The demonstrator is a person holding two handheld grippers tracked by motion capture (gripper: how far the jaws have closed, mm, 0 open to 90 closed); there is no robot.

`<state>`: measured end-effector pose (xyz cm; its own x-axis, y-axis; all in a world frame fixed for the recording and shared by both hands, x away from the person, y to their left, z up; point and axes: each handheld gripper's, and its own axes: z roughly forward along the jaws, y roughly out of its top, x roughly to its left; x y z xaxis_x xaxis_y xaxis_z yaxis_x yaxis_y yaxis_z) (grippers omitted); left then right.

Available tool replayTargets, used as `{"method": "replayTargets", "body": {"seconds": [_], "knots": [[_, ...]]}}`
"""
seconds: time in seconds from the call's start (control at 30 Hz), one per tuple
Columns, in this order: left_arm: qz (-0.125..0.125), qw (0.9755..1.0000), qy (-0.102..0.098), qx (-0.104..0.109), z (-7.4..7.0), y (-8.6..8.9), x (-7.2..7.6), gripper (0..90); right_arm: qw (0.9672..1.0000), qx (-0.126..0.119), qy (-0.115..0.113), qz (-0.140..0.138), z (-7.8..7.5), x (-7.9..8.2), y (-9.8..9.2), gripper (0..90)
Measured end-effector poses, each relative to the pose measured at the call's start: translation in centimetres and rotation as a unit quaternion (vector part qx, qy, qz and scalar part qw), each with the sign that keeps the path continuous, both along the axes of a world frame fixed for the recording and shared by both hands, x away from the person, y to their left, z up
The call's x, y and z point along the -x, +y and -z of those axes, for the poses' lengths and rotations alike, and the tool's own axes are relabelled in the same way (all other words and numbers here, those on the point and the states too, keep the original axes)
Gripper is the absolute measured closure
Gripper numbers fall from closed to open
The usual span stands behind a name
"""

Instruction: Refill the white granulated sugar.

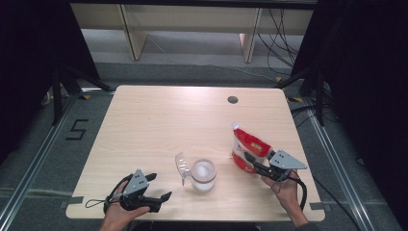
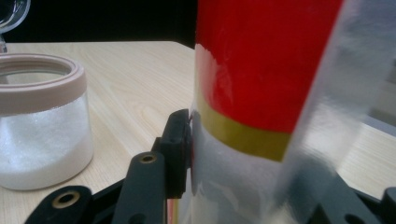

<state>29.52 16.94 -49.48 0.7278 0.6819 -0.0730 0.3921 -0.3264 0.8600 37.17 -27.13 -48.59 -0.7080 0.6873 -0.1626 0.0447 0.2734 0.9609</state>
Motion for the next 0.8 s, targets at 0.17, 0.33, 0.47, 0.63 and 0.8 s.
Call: {"method": "replayTargets", "body": {"seconds": [0.17,0.33,0.47,0.63,0.8], "knots": [[0.004,1.0,0.0,0.002,0.0,0.0,-0.1,16.2,0.9999,0.009,-0.002,-0.005,-0.1,0.3,0.0,58.2],[0.009,0.9999,-0.01,-0.008,-0.1,0.1,-0.2,16.2,0.9999,0.003,0.009,0.013,-0.2,0.8,0.1,52.4],[0.004,1.0,-0.002,0.0,0.0,0.0,-0.1,16.2,0.9994,0.015,0.014,0.027,-0.5,1.3,0.0,43.7],[0.008,0.9999,-0.011,-0.008,-0.1,0.1,-0.2,16.2,0.9983,0.019,0.034,0.045,-0.9,2.1,-0.2,38.1],[0.009,0.9999,-0.01,-0.002,-0.1,0.1,-0.2,16.2,0.9971,0.006,0.041,0.063,-0.7,2.6,-1.1,35.5]]}}
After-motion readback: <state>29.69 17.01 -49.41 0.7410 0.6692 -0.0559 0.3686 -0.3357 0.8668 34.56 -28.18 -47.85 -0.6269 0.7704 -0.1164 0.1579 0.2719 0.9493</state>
